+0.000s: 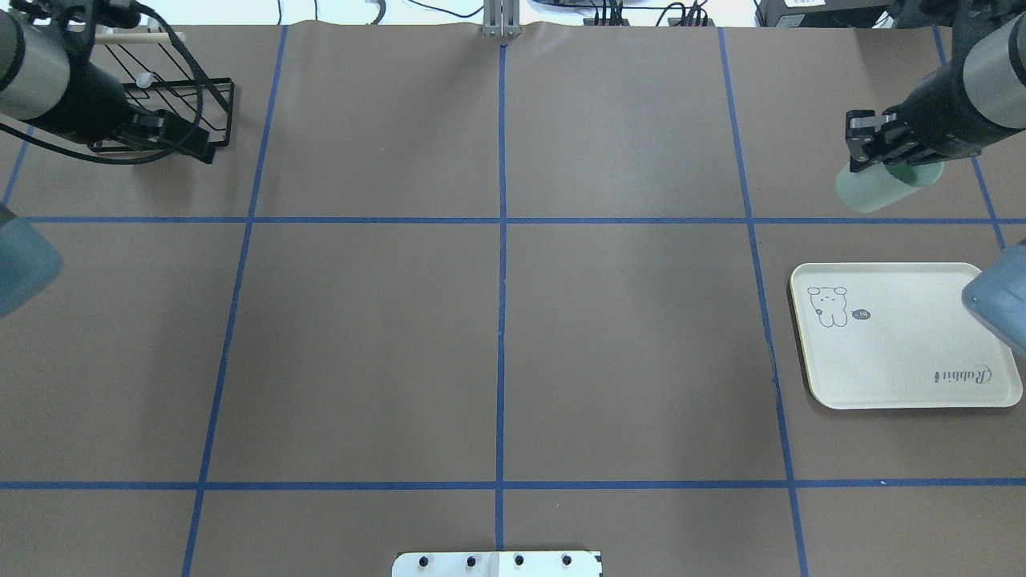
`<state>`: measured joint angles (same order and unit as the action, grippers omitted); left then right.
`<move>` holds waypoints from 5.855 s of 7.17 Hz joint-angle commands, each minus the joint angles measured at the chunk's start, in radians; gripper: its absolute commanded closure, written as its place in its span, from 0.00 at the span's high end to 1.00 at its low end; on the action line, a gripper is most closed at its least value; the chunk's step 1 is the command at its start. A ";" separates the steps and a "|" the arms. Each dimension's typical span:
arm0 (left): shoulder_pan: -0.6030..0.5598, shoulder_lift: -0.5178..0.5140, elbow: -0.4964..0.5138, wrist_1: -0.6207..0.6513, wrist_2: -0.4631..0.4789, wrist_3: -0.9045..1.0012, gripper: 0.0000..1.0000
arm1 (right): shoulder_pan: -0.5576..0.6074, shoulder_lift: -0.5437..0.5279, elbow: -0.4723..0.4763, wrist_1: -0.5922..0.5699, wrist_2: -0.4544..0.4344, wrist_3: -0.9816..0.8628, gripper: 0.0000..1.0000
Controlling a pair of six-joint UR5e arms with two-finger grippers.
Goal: Left arm grabs green cup and hands to right arm on tray
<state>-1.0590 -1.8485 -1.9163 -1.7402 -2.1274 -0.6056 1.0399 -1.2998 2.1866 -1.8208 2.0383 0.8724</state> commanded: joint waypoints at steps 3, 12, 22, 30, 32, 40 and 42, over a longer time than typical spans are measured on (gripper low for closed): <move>-0.247 0.131 0.013 0.253 -0.020 0.546 1.00 | 0.006 -0.078 0.041 -0.091 0.014 -0.205 0.00; -0.475 0.319 0.160 0.316 -0.195 0.604 1.00 | -0.166 -0.457 -0.051 0.458 -0.022 -0.004 0.00; -0.472 0.307 0.180 0.315 -0.186 0.610 1.00 | -0.271 -0.473 -0.235 0.725 -0.199 0.088 1.00; -0.475 0.330 0.183 0.263 -0.195 0.616 1.00 | 0.391 -0.331 -0.202 0.150 0.160 -0.839 1.00; -0.475 0.409 0.183 0.109 -0.198 0.622 1.00 | 0.422 -0.341 -0.238 0.136 0.161 -0.941 1.00; -0.473 0.429 0.200 0.067 -0.197 0.610 1.00 | 0.483 -0.501 -0.304 0.149 0.240 -1.060 1.00; -0.473 0.436 0.189 0.057 -0.197 0.619 1.00 | 0.482 -0.503 -0.312 0.149 0.238 -1.056 1.00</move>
<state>-1.5325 -1.4154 -1.7232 -1.6790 -2.3238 0.0093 1.5216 -1.8004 1.8801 -1.6721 2.2754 -0.1849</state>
